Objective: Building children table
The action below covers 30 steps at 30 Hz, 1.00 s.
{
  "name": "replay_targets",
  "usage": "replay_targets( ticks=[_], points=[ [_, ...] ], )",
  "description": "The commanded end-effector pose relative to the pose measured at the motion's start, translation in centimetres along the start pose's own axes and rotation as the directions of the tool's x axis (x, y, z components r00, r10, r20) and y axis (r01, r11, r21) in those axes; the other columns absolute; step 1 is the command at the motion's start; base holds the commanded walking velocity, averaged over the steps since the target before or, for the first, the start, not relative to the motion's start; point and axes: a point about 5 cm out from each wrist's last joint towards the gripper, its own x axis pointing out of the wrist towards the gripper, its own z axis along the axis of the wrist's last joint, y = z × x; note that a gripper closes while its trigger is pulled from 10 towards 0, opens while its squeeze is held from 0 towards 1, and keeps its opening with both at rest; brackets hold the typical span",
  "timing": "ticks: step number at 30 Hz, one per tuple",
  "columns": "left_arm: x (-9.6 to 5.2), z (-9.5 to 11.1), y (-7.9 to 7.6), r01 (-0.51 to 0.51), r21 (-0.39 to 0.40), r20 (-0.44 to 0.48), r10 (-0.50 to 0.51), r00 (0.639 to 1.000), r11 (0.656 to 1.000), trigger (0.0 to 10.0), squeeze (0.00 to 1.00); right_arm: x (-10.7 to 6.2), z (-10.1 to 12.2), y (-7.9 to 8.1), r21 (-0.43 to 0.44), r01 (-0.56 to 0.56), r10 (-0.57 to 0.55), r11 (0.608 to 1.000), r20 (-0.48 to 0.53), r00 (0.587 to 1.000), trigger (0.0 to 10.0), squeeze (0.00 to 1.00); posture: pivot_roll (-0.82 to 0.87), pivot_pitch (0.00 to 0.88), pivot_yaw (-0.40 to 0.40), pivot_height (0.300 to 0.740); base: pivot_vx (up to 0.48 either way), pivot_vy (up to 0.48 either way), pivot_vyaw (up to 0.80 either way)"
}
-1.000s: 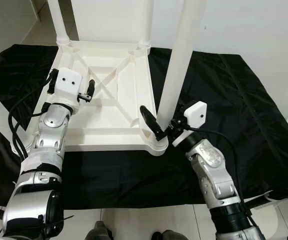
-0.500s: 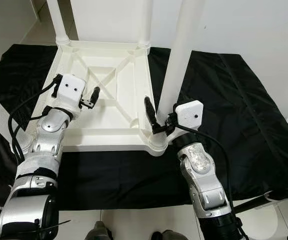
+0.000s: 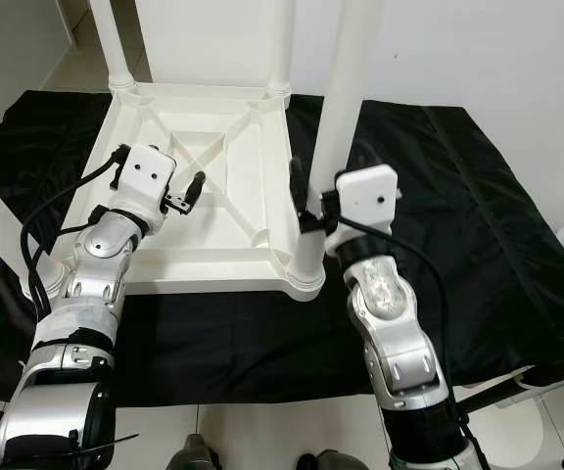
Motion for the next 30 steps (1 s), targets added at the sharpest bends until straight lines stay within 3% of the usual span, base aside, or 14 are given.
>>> replay_targets(
  ticks=[1, 11, 12, 13, 15, 16, 23, 24, 25, 26, 29, 30],
  points=[
    [-0.2, 0.1, -0.4, 0.057, 0.006, 0.019, -0.057, 0.998, 0.998, 10.0, 0.0, 0.2, 0.7, 0.3, 0.022, 0.033, -0.033, 0.999, 0.008, 0.999, 10.0, 0.0, 0.02, 0.016, -0.013, 0.74, 0.0, 0.0, 0.0],
    [-0.5, -0.1, -0.8, 0.108, 0.008, 0.015, -0.109, 0.994, 0.994, 10.0, 0.0, 0.3, 1.0, 0.7, 0.023, 0.024, -0.024, 0.999, -0.019, 1.0, 10.0, 0.0, 0.02, 0.018, -0.016, 0.74, 0.0, 0.0, 0.0],
    [-0.5, -0.1, -0.9, 0.107, 0.007, 0.012, -0.107, 0.994, 0.994, 10.0, 0.0, 0.3, 1.0, 0.9, 0.051, -0.001, 0.002, 0.999, -0.034, 0.999, 0.4, 0.0, 0.02, 0.017, -0.017, 0.74, 0.0, 0.0, 0.0],
    [-0.5, -0.1, -0.9, 0.105, 0.006, 0.009, -0.105, 0.994, 0.994, 10.0, 0.0, 0.2, 1.0, 1.0, 0.058, -0.01, 0.013, 0.998, -0.04, 0.999, 0.0, 0.0, 0.02, 0.018, -0.018, 0.74, 0.0, 0.0, 0.0],
    [-0.5, -0.1, -0.9, 0.104, 0.006, 0.008, -0.104, 0.995, 0.995, 10.0, 0.0, 0.2, 1.0, 1.0, 0.062, -0.014, 0.017, 0.998, -0.043, 0.999, 0.0, 0.0, 0.02, 0.019, -0.019, 0.74, 0.0, 0.0, 0.0],
    [-0.5, -0.1, -0.9, 0.104, 0.007, 0.007, -0.104, 0.995, 0.995, 10.0, 0.0, 0.2, 1.0, 1.0, 0.059, -0.011, 0.014, 0.998, -0.047, 0.999, 9.9, 0.0, 0.02, 0.018, -0.018, 0.74, 0.0, 0.0, 0.0],
    [-0.5, -0.1, -0.7, 0.106, 0.012, 0.009, -0.107, 0.994, 0.994, 10.0, 0.0, 0.2, 0.9, 1.0, 0.058, -0.002, 0.005, 0.998, -0.061, 0.998, 10.0, 0.0, 0.03, 0.02, -0.023, 0.74, 0.0, 0.0, 0.0],
    [-0.5, 0.0, -0.6, 0.109, 0.012, 0.012, -0.109, 0.994, 0.994, 10.0, 0.0, 0.2, 0.7, 1.1, 0.06, -0.001, 0.005, 0.998, -0.071, 0.997, 6.2, 0.0, 0.03, 0.019, -0.023, 0.74, 0.0, 0.0, 0.0],
    [-0.6, 0.1, -0.6, 0.113, 0.012, 0.014, -0.113, 0.994, 0.994, 10.0, 0.0, 0.2, 0.5, 1.0, 0.055, 0.011, -0.006, 0.998, -0.085, 0.996, 10.0, 0.0, 0.03, 0.02, -0.024, 0.74, 0.0, 0.0, 0.0],
    [-0.6, 0.1, -0.5, 0.116, 0.013, 0.016, -0.116, 0.993, 0.993, 10.0, 0.0, 0.2, 0.3, 1.1, 0.053, 0.012, -0.007, 0.998, -0.097, 0.995, 3.3, 0.0, 0.03, 0.021, -0.024, 0.74, 0.0, 0.0, 0.0],
    [-0.6, 0.2, -0.5, 0.116, 0.011, 0.019, -0.117, 0.993, 0.993, 10.0, 0.0, 0.1, 0.1, 1.0, 0.048, 0.026, -0.021, 0.999, -0.115, 0.993, 3.2, 0.0, 0.03, 0.022, -0.025, 0.74, 0.0, 0.0, 0.0],
    [-0.6, 0.4, -0.4, 0.116, 0.007, 0.023, -0.116, 0.993, 0.993, 10.0, 0.0, 0.0, -0.2, 0.8, 0.057, 0.043, -0.035, 0.997, -0.14, 0.99, 10.0, 0.0, 0.03, 0.022, -0.024, 0.74, 0.0, 0.0, 0.0]
  ],
)
